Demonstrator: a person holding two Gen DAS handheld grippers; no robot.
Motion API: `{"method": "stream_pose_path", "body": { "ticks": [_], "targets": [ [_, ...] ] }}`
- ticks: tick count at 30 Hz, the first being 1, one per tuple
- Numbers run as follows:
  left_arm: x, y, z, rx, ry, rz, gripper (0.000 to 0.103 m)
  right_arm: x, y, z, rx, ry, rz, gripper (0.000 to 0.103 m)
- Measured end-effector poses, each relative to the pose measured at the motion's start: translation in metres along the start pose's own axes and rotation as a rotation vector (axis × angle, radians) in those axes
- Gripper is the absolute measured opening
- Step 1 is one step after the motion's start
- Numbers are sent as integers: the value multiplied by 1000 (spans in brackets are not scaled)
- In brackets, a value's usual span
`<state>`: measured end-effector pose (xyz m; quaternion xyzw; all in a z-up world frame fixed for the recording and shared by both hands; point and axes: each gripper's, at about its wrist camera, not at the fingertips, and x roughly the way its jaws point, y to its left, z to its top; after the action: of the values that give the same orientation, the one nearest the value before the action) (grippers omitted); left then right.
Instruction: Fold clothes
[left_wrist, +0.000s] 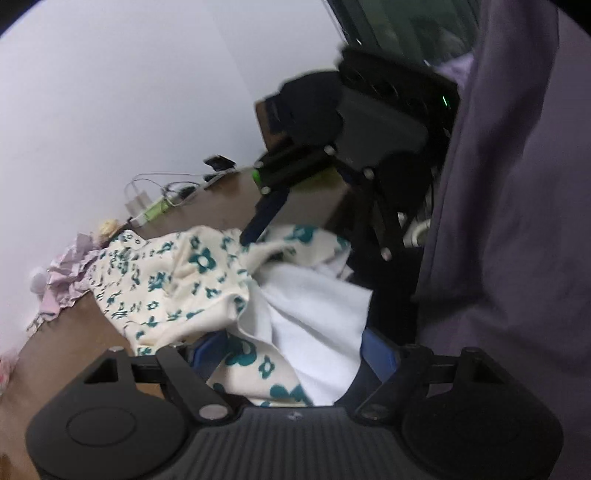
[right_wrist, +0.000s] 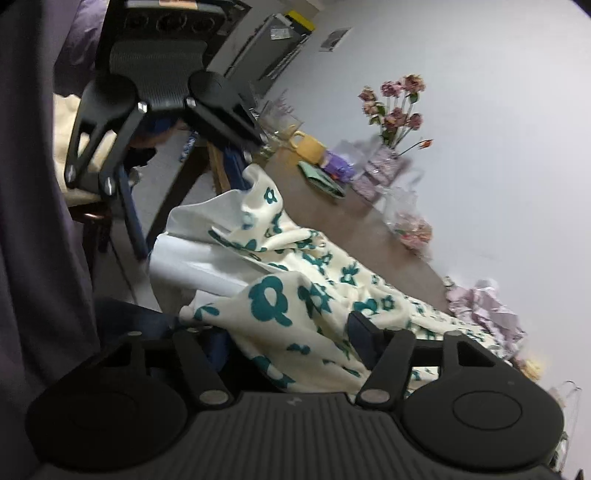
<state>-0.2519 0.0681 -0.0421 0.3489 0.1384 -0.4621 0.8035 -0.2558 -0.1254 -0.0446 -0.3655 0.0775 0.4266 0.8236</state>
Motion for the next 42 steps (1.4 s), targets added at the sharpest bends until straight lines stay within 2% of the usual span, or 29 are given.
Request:
{"method": "stream_pose_path", "body": {
  "ticks": [3,7,11,13,15,17,20,22,24,26,28,30,33,36,40,42],
  "targets": [
    [10,-4,-3,82,4,24,79,5,-10,1,67,0,46,42],
    [15,-7,-10,182,0,13,79,-2,-42,-1,300,-25,121,15],
    [17,-17,-21,415,16,16,79,-2,-75,-10,495,-22,193,11],
    [17,-15,-24,468,17,14,77,-1,-86,-14,580,-27,226,11],
    [19,-7,-19,411,8,10,65,-2,-89,-17,607,-30,244,11],
    [17,5,-12,312,-7,-9,45,-5,-88,-19,619,-34,259,11],
    [11,22,-3,171,-31,-92,22,-14,-81,-19,601,-38,279,11],
    [9,27,1,123,-34,-145,11,-20,-79,-20,594,-36,300,11],
    [7,32,7,77,-30,-216,7,-28,-79,-22,599,-33,336,11],
    [3,49,15,-38,-55,-345,6,-36,-82,-24,616,-35,381,11],
    [-2,76,23,-199,-128,-461,6,-46,-91,-27,667,-62,431,11],
    [-4,100,30,-338,-206,-493,6,-57,-108,-28,739,-117,422,11],
    [13,146,33,-499,-265,-458,6,-57,-143,-30,882,-137,300,11],
    [43,176,34,-622,-233,-368,6,-37,-174,-39,1015,-125,120,11],
    [87,208,29,-822,-96,-210,7,-1,-201,-48,1154,-36,-94,12],
    [105,222,20,-924,-17,-130,13,12,-206,-53,1202,10,-165,20]
  ]
}}
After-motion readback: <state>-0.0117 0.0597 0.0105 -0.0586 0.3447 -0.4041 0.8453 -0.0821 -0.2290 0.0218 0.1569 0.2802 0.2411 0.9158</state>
